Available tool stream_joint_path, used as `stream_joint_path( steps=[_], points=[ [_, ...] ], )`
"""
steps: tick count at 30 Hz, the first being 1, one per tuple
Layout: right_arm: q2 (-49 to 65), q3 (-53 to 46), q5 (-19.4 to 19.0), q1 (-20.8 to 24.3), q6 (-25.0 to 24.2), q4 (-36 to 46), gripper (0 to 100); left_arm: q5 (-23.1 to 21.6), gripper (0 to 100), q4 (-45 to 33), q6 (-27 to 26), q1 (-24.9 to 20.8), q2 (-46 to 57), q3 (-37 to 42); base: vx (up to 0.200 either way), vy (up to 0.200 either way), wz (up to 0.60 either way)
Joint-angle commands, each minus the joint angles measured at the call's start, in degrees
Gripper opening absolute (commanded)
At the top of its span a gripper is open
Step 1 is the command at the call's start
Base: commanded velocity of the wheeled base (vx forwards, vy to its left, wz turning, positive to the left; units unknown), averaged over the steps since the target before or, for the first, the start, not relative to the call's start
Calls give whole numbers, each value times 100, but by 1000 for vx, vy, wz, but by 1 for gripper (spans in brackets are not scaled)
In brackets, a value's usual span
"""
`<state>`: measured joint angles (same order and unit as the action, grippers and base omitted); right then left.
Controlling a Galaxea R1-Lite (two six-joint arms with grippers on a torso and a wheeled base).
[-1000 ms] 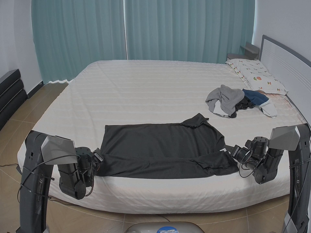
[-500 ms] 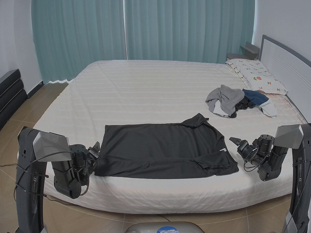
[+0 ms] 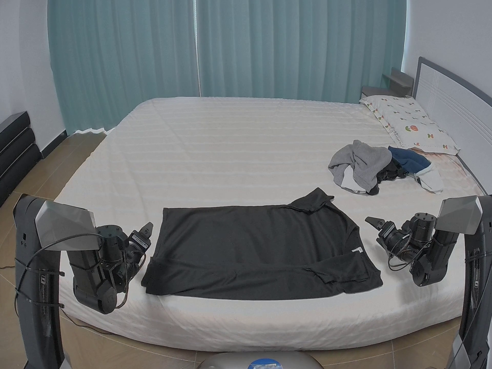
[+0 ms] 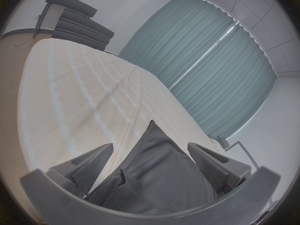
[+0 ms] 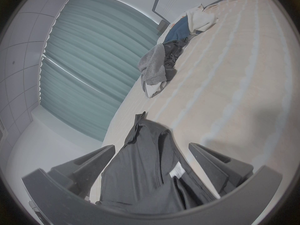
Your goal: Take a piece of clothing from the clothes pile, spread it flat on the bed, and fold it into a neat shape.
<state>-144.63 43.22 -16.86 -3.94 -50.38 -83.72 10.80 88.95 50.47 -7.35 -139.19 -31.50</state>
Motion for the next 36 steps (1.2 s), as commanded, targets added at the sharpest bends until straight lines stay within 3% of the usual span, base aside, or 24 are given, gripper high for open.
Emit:
stream_joint_path(
  steps=[1,10,15,19,23,29,36],
  points=[
    [22,-68,-2,25,2,-47,100,1,100,105,-2,-3,32,12,0,0,0],
    [787,-446,104,315,11,225,100,-201,100,-10,-160,-47,261,118,0,0,0],
    [980,-446,86,411,20,840,100,-913,100,-1381,-318,-74,920,4,0,0,0],
    [989,-736,69,350,46,805,100,-1309,100,-2049,-397,-56,982,-313,0,0,0],
    [664,-1096,-19,253,2,436,100,-1722,100,-2998,-819,-30,947,-559,0,0,0],
    [567,-1210,-230,209,20,234,100,-1695,100,-3868,-951,-74,982,-577,0,0,0],
    [532,-1360,-344,200,37,128,100,-1449,100,-3903,-969,-38,1034,-480,0,0,0]
  ],
)
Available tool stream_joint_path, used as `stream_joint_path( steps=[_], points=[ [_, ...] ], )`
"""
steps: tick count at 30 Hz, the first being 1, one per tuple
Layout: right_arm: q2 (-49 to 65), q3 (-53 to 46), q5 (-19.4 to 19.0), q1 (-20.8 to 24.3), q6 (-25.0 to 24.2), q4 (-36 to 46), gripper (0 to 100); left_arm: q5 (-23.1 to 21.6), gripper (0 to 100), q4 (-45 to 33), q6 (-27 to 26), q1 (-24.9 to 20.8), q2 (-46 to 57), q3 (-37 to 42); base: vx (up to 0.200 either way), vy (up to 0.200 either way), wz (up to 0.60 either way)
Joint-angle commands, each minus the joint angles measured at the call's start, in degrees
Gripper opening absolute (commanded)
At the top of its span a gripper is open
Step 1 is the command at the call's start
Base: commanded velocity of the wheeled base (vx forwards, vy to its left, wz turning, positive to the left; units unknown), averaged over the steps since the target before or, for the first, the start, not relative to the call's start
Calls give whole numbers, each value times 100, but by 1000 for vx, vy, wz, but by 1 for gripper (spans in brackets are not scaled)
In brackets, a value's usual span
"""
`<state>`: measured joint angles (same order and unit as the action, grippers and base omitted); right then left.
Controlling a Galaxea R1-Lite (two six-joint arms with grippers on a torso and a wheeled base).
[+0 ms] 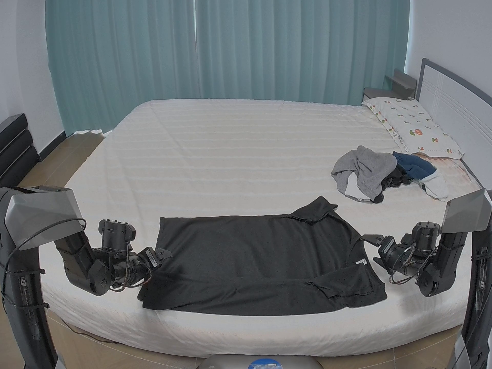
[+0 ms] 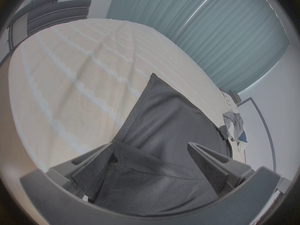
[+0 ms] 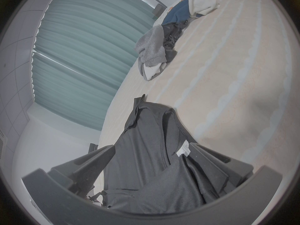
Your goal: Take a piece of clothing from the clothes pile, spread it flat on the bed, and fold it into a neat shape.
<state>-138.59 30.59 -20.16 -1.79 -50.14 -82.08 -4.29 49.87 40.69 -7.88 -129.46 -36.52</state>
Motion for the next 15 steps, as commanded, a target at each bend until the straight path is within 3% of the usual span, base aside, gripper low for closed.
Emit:
stream_joint_path(
  steps=[1,15],
  points=[
    [-80,-105,-14,-5,13,-54,100,78,100,5,0,14,70,22,0,0,0],
    [-177,-149,-5,12,48,-238,100,183,100,-21,18,-47,-26,31,0,0,0]
  ],
)
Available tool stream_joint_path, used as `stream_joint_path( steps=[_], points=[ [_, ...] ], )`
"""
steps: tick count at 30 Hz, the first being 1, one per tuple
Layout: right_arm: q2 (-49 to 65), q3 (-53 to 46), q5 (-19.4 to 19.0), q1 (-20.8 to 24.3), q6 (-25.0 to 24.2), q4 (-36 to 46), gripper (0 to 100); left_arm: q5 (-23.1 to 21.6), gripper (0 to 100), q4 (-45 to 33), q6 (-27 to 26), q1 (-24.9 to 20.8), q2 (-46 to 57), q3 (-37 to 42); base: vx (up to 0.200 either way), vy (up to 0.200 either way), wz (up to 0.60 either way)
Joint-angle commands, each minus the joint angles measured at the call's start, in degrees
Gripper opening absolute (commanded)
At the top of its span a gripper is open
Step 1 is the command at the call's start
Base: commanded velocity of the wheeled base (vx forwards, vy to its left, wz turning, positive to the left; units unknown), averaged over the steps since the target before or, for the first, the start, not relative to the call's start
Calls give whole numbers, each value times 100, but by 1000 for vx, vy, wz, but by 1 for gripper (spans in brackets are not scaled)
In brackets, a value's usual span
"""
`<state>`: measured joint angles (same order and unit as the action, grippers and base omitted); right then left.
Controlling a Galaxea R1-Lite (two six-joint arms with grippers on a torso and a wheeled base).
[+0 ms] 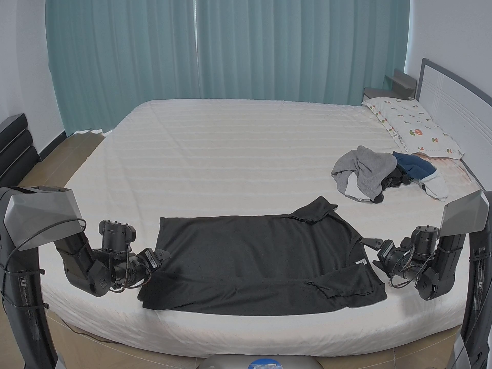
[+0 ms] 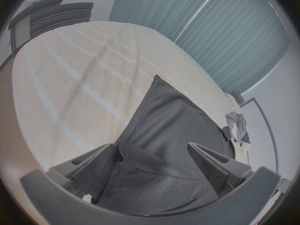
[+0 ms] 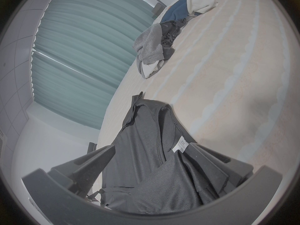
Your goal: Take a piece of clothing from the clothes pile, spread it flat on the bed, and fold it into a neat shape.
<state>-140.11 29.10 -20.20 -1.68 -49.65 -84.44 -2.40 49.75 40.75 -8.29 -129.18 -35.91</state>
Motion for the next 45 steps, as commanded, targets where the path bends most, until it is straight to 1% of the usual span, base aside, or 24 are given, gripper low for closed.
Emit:
stream_joint_path(
  steps=[1,6,12,13,16,22,23,25,29,31,34,40,43,45],
  points=[
    [-25,-1,-2,1,-1,-2,100,-6,100,0,20,-6,-98,-47,0,0,0],
    [-25,8,-2,1,-1,-2,100,3,100,44,29,-15,-327,-109,0,0,0],
    [-25,8,-2,1,-1,-2,100,3,100,44,29,-15,-336,-153,0,0,0],
    [-34,8,-2,1,-1,-2,100,12,0,44,29,-15,-344,-153,0,0,0],
    [-25,8,-2,1,-1,-2,100,29,0,35,38,-15,-336,-118,0,0,0],
    [-25,8,-2,1,-1,-11,100,240,0,35,56,3,-292,-47,0,0,0],
    [-17,8,-2,1,-1,-11,100,372,0,35,91,47,-292,-56,0,0,0],
    [10,8,25,10,8,-19,100,486,0,44,187,64,-256,-74,0,0,0],
    [177,-80,42,10,26,-125,100,504,0,44,407,91,-89,-91,0,0,0],
    [265,-159,42,19,122,-151,100,513,0,44,425,99,-28,-56,0,0,0],
    [335,-220,69,10,439,-160,100,513,0,44,425,161,113,-21,0,0,0],
    [467,-238,315,28,826,-160,100,486,0,26,425,196,271,85,0,0,0],
    [484,-168,297,89,905,-63,100,469,0,8,442,196,271,85,0,0,0],
    [370,105,280,151,931,174,100,434,0,8,451,196,280,85,0,0,0]
  ],
)
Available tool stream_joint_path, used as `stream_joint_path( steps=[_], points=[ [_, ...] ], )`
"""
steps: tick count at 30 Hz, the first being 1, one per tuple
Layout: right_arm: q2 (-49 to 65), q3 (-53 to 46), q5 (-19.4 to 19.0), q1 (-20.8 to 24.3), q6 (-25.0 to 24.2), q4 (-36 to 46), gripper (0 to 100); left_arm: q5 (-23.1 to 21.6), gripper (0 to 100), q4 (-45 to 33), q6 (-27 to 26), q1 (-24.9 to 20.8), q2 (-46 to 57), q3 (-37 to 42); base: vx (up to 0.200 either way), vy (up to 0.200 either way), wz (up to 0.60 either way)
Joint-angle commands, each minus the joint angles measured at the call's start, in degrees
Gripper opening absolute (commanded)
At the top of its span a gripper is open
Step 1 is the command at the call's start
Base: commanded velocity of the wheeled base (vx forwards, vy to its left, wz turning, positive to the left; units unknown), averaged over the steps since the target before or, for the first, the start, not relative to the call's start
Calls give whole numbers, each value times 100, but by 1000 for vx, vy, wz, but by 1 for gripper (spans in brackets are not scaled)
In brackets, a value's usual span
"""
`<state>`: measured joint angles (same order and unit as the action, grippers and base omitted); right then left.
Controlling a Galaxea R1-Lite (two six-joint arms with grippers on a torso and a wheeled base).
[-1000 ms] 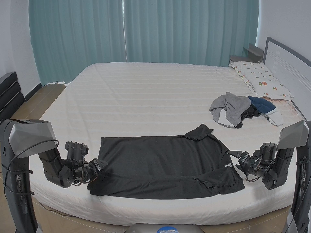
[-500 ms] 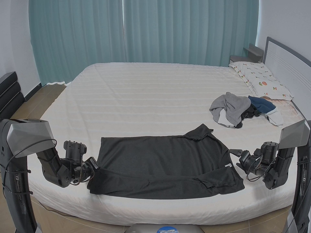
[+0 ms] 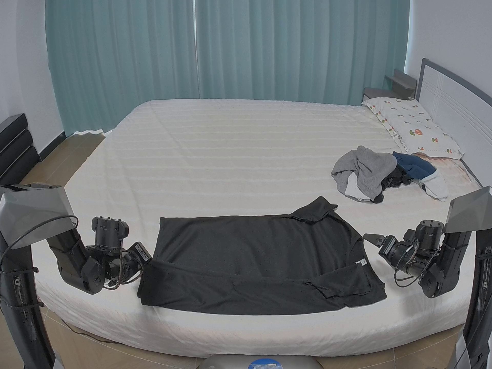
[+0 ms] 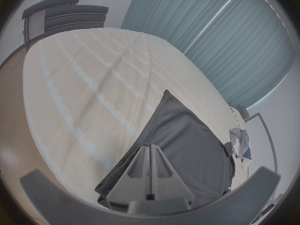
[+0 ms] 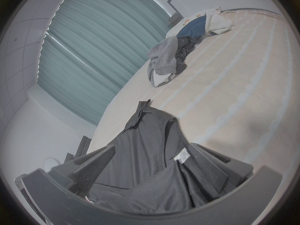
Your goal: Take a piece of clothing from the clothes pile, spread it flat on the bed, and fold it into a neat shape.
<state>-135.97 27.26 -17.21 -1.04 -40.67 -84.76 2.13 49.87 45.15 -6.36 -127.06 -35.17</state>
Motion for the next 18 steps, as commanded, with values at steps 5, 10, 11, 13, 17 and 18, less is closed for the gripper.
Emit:
stream_joint_path(
  steps=[5,10,11,13,17,18],
  points=[
    [-140,790,-151,104,120,997,100,-20,0,31,2,4,24,1,0,0,0],
    [-351,790,-661,139,244,997,100,-38,0,23,11,12,15,10,0,0,0],
    [-360,781,-704,130,296,997,100,-38,0,23,11,4,15,10,0,0,0],
    [-368,790,-704,121,349,988,100,-38,0,23,11,12,15,10,0,0,0],
    [-386,781,-713,121,437,988,100,-29,0,23,11,12,6,10,0,0,0],
    [-430,781,-713,139,525,988,100,-29,0,23,11,12,6,-7,0,0,0]
  ],
)
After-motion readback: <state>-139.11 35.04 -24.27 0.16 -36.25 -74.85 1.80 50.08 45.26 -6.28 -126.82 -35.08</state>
